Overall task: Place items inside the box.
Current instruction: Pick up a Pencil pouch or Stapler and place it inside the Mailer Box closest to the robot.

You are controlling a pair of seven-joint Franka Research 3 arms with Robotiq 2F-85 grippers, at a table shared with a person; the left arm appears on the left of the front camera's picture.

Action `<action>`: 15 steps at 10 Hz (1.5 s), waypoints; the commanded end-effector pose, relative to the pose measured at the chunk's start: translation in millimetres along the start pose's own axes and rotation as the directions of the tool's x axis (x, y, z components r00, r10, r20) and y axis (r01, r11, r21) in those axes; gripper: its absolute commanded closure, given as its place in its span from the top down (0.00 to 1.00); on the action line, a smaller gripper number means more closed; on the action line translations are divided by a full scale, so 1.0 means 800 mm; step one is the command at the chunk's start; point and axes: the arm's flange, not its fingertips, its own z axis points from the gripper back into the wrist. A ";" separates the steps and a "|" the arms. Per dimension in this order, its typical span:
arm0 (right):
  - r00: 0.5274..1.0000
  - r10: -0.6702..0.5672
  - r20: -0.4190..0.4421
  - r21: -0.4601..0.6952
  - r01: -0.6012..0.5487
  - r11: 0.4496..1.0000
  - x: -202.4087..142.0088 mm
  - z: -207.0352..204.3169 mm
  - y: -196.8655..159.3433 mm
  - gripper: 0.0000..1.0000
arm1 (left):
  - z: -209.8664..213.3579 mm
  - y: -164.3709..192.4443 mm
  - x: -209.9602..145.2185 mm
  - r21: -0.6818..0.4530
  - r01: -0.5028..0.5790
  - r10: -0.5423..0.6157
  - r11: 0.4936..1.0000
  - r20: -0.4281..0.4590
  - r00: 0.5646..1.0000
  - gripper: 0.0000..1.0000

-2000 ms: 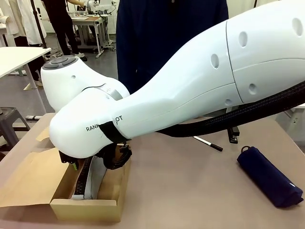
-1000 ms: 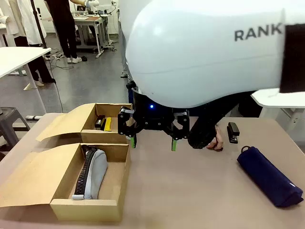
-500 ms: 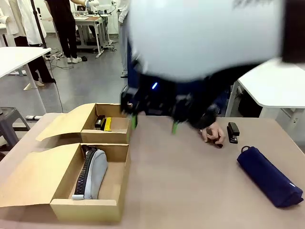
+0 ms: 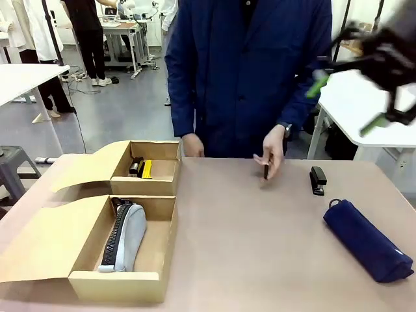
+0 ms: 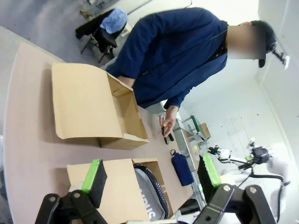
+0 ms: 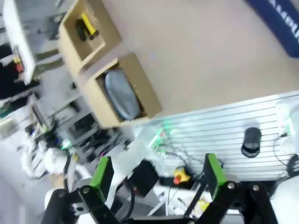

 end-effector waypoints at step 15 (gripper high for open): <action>0.987 0.021 -0.156 0.577 0.074 0.814 0.130 -0.024 -0.415 1.00 | -0.002 -0.001 0.002 -0.021 0.020 -0.020 1.000 0.018 1.000 1.00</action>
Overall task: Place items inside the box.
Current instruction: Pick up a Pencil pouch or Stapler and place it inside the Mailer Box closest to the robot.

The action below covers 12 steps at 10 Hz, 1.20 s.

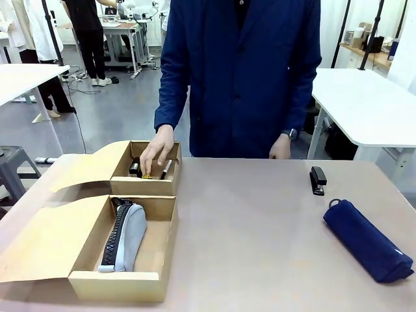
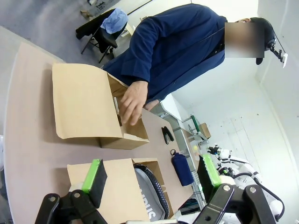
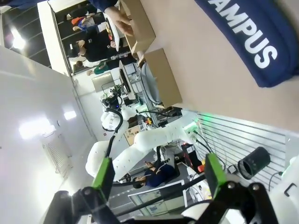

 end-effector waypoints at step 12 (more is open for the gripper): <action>0.993 0.076 0.088 -0.656 0.001 0.754 0.013 -0.119 0.104 1.00 | -0.002 -0.001 0.002 -0.021 0.020 -0.019 1.000 0.018 1.000 1.00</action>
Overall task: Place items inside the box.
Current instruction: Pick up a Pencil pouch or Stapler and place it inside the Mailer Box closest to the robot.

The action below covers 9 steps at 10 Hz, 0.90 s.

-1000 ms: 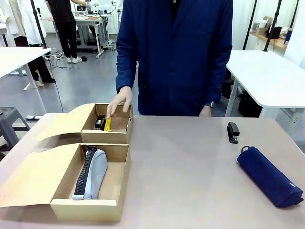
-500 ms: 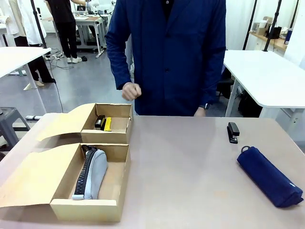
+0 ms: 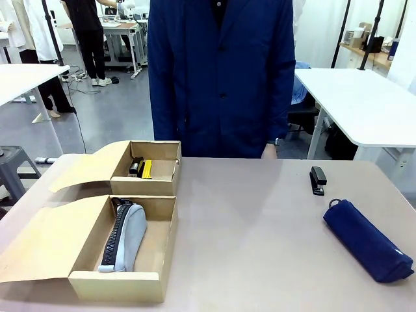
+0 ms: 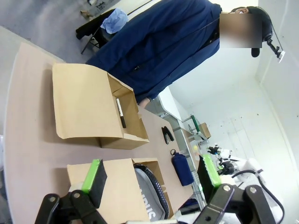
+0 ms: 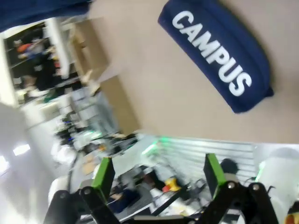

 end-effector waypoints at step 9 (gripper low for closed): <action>0.921 0.387 -0.048 -0.758 -0.286 0.586 -0.072 -0.135 0.148 1.00 | -0.001 -0.001 0.002 -0.021 0.020 -0.019 1.000 0.020 1.000 1.00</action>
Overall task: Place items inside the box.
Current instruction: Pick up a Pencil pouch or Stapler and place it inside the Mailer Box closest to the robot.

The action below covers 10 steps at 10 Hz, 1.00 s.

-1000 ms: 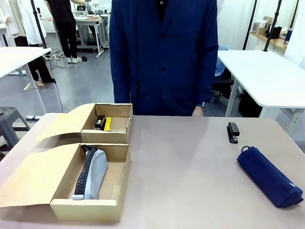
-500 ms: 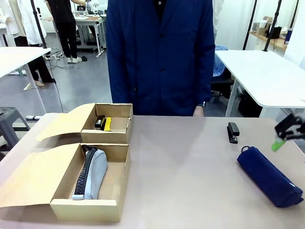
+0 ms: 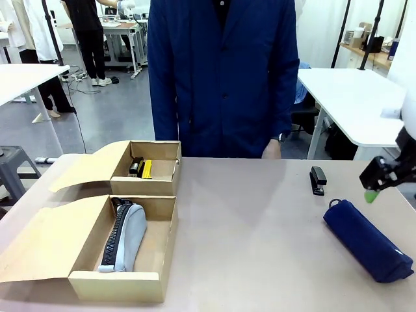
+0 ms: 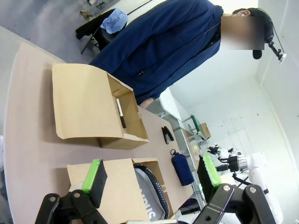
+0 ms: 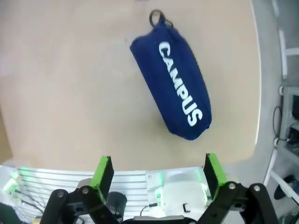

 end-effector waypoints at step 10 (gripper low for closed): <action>0.998 -0.068 -0.018 0.537 0.067 0.841 -0.060 0.055 -0.332 1.00 | -0.001 -0.001 0.002 -0.021 0.019 -0.019 1.000 0.020 1.000 1.00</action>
